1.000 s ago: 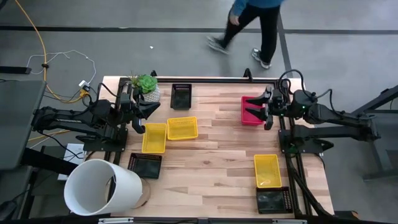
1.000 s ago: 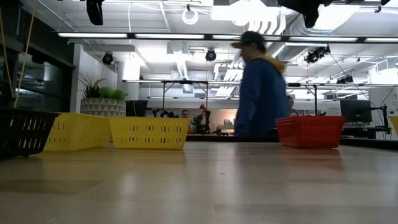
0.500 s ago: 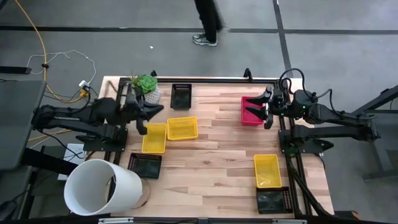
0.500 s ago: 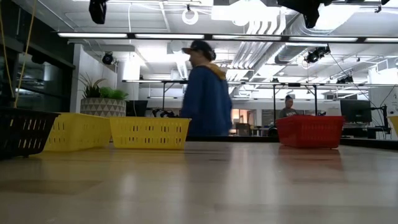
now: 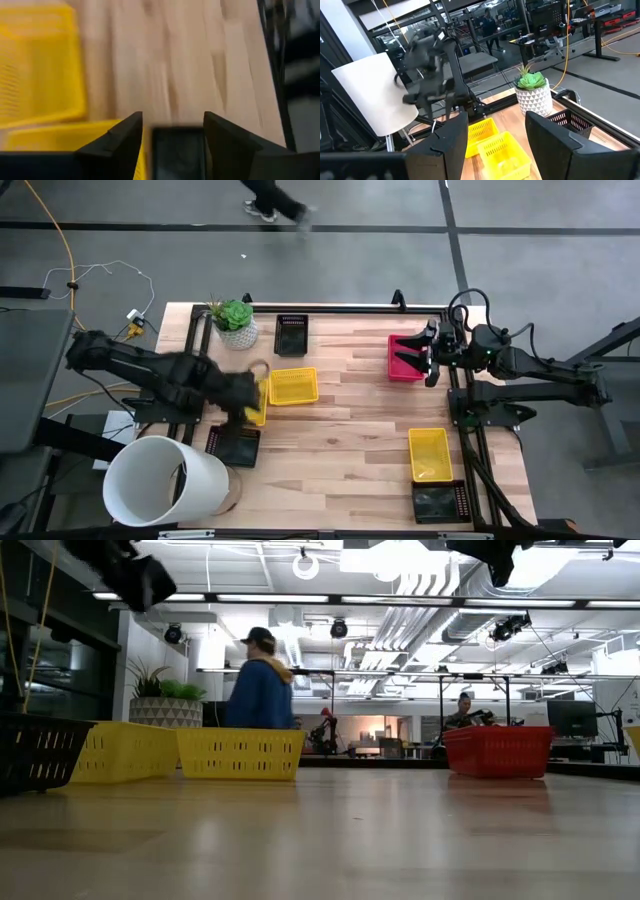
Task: Stack baskets by color
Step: Stack the top black bin on top of the black bin
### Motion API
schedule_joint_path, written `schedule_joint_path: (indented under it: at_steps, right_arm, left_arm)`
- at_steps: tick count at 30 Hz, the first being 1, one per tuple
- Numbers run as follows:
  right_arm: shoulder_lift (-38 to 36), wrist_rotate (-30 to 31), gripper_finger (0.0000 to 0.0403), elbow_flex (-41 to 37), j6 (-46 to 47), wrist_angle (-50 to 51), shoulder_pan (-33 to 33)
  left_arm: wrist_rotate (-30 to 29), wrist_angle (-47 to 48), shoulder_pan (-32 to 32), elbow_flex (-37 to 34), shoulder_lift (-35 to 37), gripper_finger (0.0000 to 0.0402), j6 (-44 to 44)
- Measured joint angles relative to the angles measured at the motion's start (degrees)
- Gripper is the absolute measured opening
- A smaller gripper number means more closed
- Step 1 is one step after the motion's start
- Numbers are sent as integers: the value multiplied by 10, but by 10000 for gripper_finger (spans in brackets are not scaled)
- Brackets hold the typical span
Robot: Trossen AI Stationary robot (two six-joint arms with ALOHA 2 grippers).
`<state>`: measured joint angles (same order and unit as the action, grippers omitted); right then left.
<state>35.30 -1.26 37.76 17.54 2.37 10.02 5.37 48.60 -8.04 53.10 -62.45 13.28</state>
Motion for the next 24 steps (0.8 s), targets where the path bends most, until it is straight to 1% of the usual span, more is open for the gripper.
schedule_joint_path:
  at_steps: [4, 9, 12, 16, 24]
  right_arm:
    - [0, 0, 185, 0, 0, 5, 0]
    - [0, 0, 185, 0, 0, 20, 0]
    - [0, 0, 185, 0, 0, 25, 0]
    - [0, 0, 185, 0, 0, 27, 0]
    - [0, 0, 185, 0, 0, 33, 0]
  left_arm:
    - [-13, 6, -61, 0, -54, 204, -15]
    - [-72, 7, -105, -5, -117, 203, -21]
    - [-91, 10, -114, -13, -149, 202, -20]
    - [-90, 9, -115, -26, -175, 202, -19]
    - [-90, -1, -115, -40, -184, 202, 0]
